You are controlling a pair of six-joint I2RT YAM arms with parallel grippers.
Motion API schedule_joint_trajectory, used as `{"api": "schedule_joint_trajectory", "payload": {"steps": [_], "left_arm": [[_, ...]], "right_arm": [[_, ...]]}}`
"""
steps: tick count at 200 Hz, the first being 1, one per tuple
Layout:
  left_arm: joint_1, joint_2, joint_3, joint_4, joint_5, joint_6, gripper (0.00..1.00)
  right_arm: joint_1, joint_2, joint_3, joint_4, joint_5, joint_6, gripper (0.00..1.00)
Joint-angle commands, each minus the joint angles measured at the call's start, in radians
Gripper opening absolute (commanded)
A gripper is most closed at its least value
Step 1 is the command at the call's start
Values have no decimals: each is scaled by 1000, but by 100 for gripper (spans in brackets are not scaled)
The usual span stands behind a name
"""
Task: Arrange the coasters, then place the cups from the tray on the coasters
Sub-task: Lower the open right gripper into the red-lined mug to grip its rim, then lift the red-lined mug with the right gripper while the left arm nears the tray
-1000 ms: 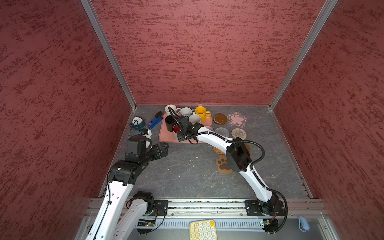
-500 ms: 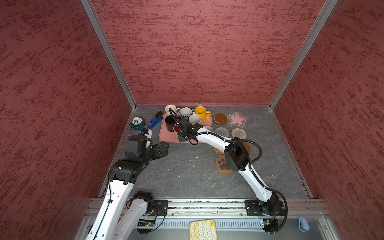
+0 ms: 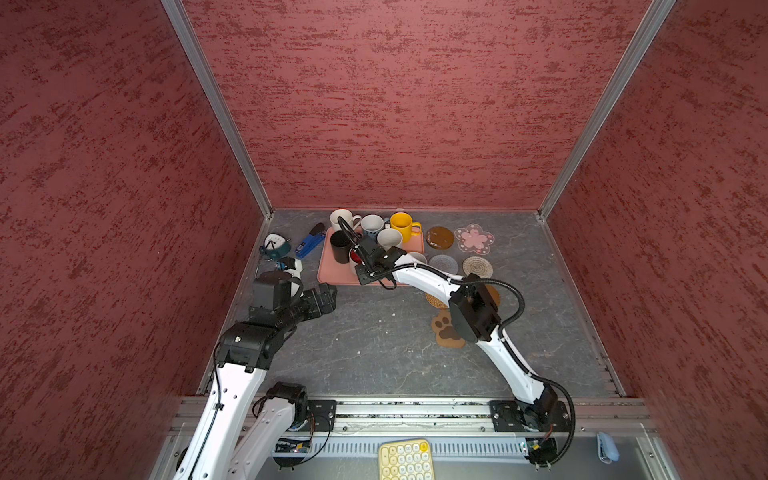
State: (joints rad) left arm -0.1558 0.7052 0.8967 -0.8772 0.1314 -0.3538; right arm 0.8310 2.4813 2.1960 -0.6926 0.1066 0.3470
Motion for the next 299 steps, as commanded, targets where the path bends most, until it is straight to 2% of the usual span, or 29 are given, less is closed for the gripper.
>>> {"api": "schedule_joint_trajectory", "payload": {"steps": [1,110,192,212,257,299], "left_arm": [[8,-10,23,-25,2,7,100],[9,-13,118,-103,-16,12,100],[-5,44,182,-60,17,-4,100],[-45,75,191,-16,-10,-29,100],[-199,205,213,89,-128,-48,100],[-290,368,262,197,-145,-52,100]], "right_arm": [[-6,-61,-14,20,16,-21,0],[-3,-261,-124,85,-8,-59,0],[-1,-529,-371,152,6,-98,0],[-10,-611,-461,176,1,-102,0],[-67,-777,-647,202,0,-103,0],[-139,-934,-815,212,1,-102,0]]}}
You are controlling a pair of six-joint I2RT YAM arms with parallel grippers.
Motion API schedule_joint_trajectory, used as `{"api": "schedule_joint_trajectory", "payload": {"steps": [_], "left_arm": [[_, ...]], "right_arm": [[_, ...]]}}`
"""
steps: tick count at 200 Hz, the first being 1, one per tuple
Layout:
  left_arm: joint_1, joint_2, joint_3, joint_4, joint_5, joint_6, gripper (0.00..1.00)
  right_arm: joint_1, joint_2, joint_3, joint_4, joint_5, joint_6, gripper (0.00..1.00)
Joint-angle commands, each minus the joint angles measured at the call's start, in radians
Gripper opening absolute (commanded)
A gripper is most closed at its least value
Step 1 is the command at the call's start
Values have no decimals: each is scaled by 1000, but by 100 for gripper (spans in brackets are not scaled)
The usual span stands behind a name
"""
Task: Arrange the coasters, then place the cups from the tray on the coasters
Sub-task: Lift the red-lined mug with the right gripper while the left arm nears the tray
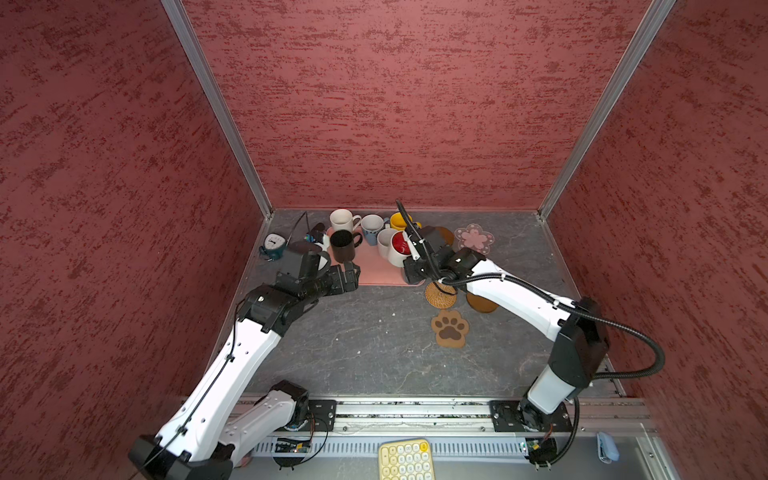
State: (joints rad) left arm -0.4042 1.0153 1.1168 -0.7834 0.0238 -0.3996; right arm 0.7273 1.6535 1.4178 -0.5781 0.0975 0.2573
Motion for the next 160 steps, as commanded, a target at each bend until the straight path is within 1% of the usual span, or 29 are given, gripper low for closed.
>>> {"api": "schedule_joint_trajectory", "payload": {"steps": [1,35,50,55,79,104,118,143,160], "left_arm": [[-43,61,43,105,-38,-6,100],[-68,170,78,179,-24,-2,100],[-71,210,89,202,-12,-1,100],[-73,221,92,207,-8,0,100],[-73,260,103,231,2,11,100],[-67,281,109,242,1,26,100],[-53,294,110,249,12,27,100],[-19,314,114,254,66,12,100],[-6,318,113,255,74,11,100]], "right_arm": [[-37,-110,-40,97,10,-12,0],[-106,-191,-112,80,19,-17,0],[-137,-195,-134,81,14,-15,0],[-148,-223,-140,81,10,-15,0],[-203,-224,-151,86,-10,-12,0],[-258,-205,-129,87,-35,-12,0],[-286,-153,-106,89,-51,-15,0],[-325,-78,-47,93,-81,-18,0],[-337,-13,10,84,-84,-31,0]]}}
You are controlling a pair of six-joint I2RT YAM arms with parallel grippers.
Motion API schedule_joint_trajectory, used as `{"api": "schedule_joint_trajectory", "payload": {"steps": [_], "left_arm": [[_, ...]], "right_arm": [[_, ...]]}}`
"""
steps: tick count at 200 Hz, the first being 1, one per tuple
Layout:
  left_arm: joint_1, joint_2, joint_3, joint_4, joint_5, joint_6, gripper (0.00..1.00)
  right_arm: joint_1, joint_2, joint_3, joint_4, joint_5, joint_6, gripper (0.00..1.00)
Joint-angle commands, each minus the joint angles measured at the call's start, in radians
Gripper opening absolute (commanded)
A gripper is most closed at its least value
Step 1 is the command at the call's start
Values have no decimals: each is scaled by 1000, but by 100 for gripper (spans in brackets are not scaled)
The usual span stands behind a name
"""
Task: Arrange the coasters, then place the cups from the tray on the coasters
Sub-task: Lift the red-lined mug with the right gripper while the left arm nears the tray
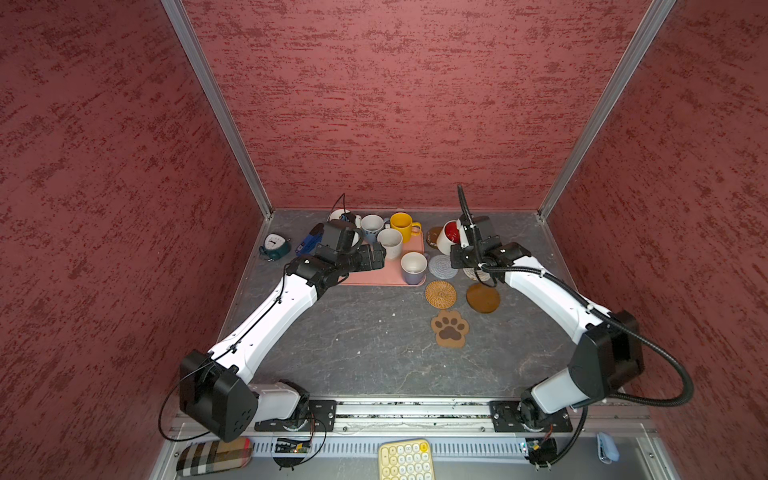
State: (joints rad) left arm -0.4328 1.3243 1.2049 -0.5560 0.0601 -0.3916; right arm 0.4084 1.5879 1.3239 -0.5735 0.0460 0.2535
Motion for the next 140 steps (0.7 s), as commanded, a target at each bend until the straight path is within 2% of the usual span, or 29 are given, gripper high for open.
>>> {"api": "schedule_joint_trajectory", "payload": {"steps": [1,95,140], "left_arm": [[23,10,24,28,38,3,100],[111,-47,-38,-32,85,8,100],[155,-93,-58,-78,97,37,100]], "right_arm": [[-18,57,108,79,-32,-27,0],[-46,445,531,-43,33,-53,0],[-66,581,657,-79,71,-54,0]]}}
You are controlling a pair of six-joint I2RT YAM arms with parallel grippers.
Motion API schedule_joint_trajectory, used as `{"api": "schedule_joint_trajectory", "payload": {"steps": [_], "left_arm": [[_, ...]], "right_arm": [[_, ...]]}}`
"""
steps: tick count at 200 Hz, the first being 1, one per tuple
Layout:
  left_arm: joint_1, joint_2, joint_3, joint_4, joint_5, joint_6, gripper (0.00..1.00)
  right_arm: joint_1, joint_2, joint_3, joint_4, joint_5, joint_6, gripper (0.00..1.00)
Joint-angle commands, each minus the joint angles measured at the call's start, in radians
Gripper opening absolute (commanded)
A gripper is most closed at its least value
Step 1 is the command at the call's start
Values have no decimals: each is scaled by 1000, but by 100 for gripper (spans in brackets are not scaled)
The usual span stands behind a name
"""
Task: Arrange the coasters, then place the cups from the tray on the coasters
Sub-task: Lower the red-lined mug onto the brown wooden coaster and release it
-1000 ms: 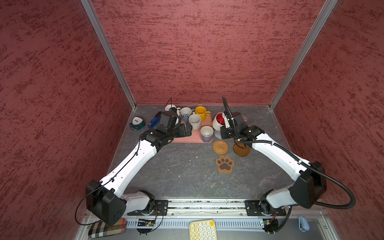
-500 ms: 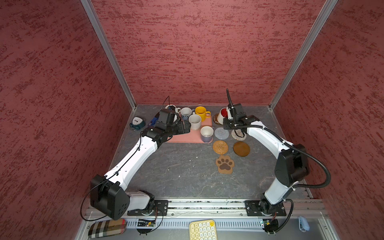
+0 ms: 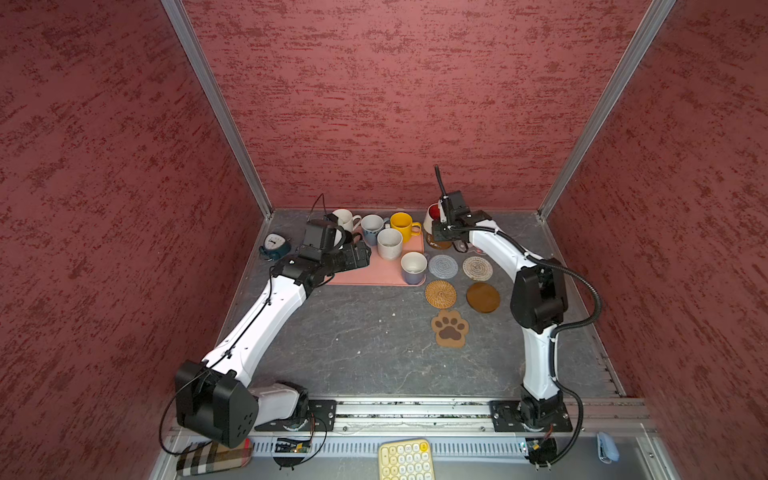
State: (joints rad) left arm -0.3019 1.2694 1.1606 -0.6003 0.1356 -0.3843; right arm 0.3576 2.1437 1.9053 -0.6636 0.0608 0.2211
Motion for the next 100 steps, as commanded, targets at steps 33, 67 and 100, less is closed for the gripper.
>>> {"api": "schedule_joint_trajectory", "payload": {"steps": [33,67,100], "left_arm": [[64,-65,-33,-55,35,36,100],[75,-72,-45,-50,47,27,100],[78,-64,-45,-52,56,21,100]], "right_arm": [[-30,85,110,16,69,-20,0],[-41,135,141,15,80,-15,0],[-48,159,146,24,83,-15,0]]}}
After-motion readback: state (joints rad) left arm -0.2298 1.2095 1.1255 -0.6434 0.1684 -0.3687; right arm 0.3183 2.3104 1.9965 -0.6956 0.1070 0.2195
